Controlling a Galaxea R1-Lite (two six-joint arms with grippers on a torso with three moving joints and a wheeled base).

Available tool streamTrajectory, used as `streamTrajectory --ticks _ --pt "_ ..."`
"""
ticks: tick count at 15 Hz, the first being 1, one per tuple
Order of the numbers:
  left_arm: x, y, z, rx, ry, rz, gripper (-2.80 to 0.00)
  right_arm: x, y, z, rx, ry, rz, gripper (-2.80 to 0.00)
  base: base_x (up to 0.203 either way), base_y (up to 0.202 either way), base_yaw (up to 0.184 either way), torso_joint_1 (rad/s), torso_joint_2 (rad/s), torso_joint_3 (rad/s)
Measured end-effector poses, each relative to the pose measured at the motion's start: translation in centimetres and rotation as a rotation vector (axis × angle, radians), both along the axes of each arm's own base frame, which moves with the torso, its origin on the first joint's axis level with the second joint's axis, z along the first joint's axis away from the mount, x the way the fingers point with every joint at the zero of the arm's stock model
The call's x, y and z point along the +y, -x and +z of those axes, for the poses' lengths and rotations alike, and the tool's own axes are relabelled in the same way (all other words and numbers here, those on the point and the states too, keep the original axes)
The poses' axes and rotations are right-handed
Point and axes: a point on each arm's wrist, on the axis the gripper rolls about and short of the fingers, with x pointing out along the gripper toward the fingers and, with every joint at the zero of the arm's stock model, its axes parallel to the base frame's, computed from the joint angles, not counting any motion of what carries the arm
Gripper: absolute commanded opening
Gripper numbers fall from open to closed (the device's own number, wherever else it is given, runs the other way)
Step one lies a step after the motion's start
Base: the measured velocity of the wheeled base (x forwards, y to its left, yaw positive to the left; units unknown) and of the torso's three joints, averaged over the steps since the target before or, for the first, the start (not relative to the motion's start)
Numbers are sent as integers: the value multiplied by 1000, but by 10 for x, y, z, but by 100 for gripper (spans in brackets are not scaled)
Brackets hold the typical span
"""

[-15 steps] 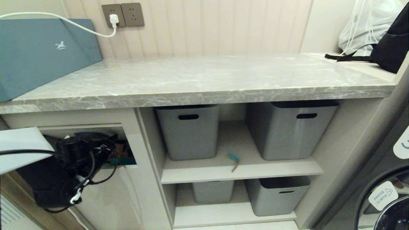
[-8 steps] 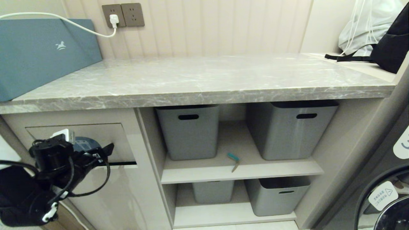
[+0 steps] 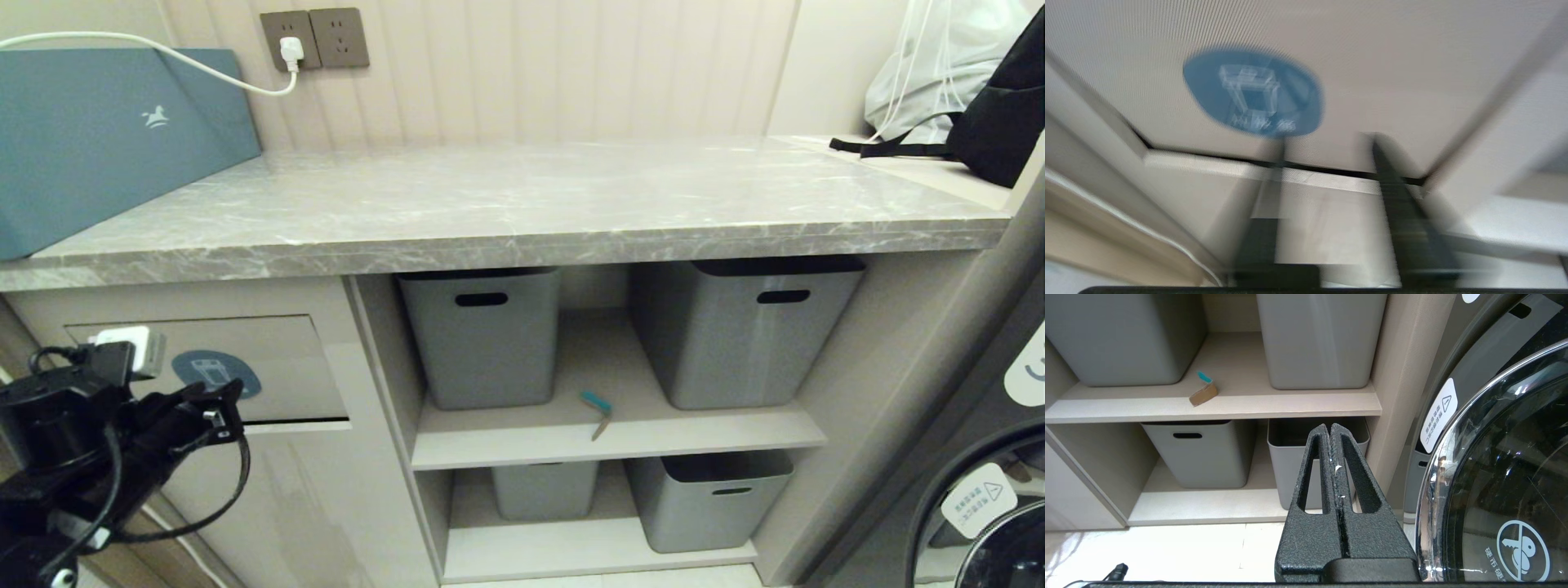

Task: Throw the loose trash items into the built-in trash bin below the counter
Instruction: Put the garbage in the trash can, then pick up the garbage

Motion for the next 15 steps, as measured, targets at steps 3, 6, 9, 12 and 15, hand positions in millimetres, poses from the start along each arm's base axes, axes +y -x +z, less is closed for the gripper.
streamTrajectory --ticks 3,6,9,12,15 --pt "-15 31 12 -31 -85 -131 -280 0 0 0 0 0 0 -280 0 0 0 0 0 0" --pt "-37 61 17 -63 -108 -291 -280 0 0 0 0 0 0 -280 0 0 0 0 0 0" --pt "-62 87 17 -84 -183 -469 -280 0 0 0 0 0 0 -280 0 0 0 0 0 0" --pt "-77 95 11 -80 -272 -610 -280 0 0 0 0 0 0 -280 0 0 0 0 0 0" --pt "-92 78 24 -150 -246 -756 -280 0 0 0 0 0 0 -280 0 0 0 0 0 0"
